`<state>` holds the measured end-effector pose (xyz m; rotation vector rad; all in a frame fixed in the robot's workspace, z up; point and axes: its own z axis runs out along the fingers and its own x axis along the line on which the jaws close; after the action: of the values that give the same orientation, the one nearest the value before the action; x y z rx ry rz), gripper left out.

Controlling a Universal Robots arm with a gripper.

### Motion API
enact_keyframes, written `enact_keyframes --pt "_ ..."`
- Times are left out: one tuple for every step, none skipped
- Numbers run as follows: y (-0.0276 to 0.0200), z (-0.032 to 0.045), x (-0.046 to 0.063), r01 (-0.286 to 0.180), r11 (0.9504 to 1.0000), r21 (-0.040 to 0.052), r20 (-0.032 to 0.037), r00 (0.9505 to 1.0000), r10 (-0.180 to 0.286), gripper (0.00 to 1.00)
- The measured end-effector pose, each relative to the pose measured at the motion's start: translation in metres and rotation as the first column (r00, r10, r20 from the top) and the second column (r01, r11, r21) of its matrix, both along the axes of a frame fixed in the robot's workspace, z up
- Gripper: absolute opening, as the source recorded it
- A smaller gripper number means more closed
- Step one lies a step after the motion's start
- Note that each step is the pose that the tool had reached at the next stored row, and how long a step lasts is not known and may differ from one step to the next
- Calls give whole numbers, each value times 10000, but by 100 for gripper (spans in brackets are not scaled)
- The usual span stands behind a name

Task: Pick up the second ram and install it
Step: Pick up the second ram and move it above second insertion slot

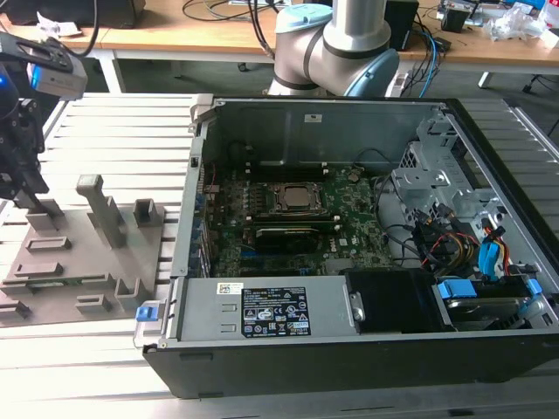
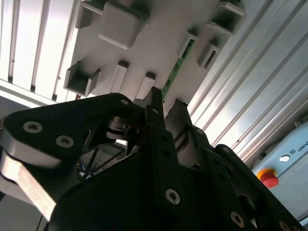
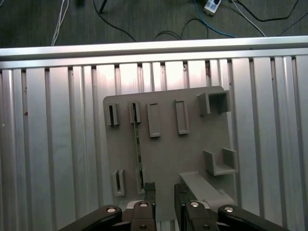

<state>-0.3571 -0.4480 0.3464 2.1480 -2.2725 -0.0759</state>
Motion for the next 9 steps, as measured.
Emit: enact_keyframes --pt "0 -7 0 0 10000 0 0 10000 0 30" --pt "0 -13 0 0 10000 0 0 10000 0 30" --pt "0 -22 0 0 10000 0 1 10000 0 30" --pt "0 -30 0 0 10000 0 1 10000 0 30" --pt "0 -37 0 0 10000 0 0 10000 0 30" --pt "0 -42 0 0 10000 0 1 10000 0 30" --pt "0 -53 0 0 10000 0 1 10000 0 30" --pt "0 -59 0 0 10000 1 1 10000 0 30" --pt "0 -71 0 -1 10000 0 0 10000 1 30"
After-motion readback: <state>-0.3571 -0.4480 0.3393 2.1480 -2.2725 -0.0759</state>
